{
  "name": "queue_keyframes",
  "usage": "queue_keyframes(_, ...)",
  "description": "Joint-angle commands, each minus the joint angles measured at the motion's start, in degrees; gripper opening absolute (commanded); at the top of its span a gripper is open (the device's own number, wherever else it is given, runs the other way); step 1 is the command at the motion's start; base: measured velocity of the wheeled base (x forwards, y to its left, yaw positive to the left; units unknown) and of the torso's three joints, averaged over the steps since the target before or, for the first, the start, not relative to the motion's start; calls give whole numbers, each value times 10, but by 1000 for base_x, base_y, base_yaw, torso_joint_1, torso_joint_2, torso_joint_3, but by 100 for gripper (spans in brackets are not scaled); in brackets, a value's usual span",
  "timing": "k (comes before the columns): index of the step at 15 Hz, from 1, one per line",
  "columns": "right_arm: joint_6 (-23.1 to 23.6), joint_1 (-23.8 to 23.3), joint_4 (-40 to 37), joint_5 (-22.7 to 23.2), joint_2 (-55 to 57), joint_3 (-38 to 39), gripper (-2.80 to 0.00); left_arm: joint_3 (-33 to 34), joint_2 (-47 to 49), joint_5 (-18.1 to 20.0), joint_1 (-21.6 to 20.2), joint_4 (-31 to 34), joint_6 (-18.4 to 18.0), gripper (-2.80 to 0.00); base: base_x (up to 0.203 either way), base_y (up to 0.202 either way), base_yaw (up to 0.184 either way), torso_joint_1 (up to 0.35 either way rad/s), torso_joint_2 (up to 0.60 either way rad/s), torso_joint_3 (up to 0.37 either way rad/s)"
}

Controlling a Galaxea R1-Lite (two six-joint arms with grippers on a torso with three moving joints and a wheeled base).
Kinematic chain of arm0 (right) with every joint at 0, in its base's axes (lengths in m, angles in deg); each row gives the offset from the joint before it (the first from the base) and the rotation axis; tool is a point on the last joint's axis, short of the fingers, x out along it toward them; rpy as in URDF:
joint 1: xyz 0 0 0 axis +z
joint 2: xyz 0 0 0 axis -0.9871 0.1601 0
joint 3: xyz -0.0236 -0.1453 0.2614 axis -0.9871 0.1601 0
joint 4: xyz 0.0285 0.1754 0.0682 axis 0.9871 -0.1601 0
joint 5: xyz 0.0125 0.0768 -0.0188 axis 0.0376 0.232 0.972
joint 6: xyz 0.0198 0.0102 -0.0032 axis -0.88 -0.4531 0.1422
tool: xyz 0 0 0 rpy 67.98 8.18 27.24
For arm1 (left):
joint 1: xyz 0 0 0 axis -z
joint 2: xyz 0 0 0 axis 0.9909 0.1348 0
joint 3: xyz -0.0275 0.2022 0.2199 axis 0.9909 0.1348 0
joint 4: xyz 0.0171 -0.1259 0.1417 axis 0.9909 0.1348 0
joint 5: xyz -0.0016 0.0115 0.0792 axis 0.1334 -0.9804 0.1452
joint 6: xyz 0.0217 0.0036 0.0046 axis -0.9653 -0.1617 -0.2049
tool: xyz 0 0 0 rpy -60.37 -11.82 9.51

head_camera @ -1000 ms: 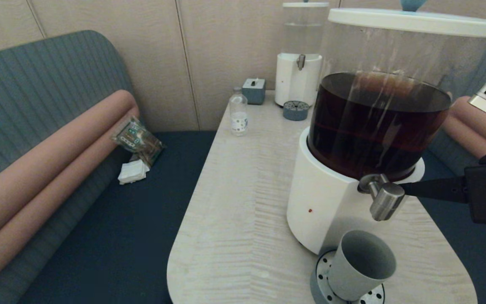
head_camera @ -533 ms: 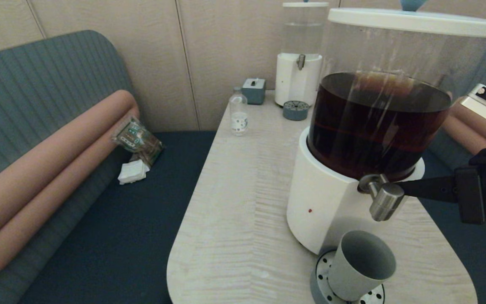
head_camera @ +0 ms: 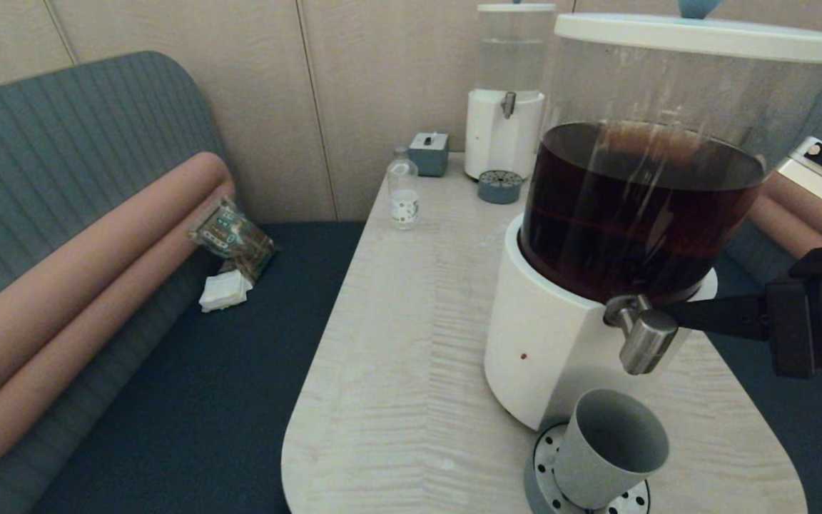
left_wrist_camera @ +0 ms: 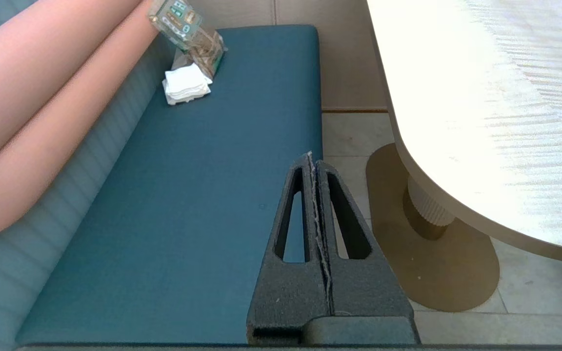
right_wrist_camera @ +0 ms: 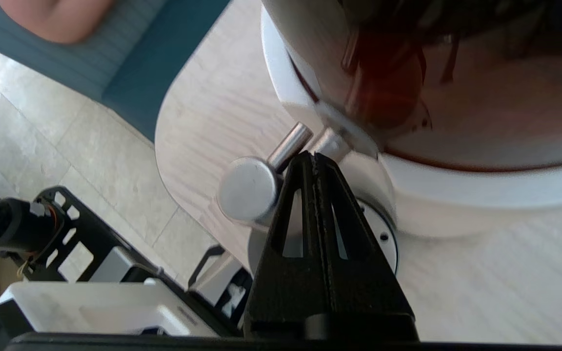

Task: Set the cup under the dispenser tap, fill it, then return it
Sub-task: Turn on the faucet

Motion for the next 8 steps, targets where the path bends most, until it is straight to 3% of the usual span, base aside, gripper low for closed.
queue_keyframes(1, 0, 2, 9, 2, 0, 3, -280, 0, 0, 0, 0, 0, 0, -280, 0, 0, 0, 0, 0, 0)
queue_keyframes(8, 1, 3, 39, 6, 8, 12, -280, -1, 1, 0, 0, 0, 0, -280, 0, 0, 0, 0, 0, 0)
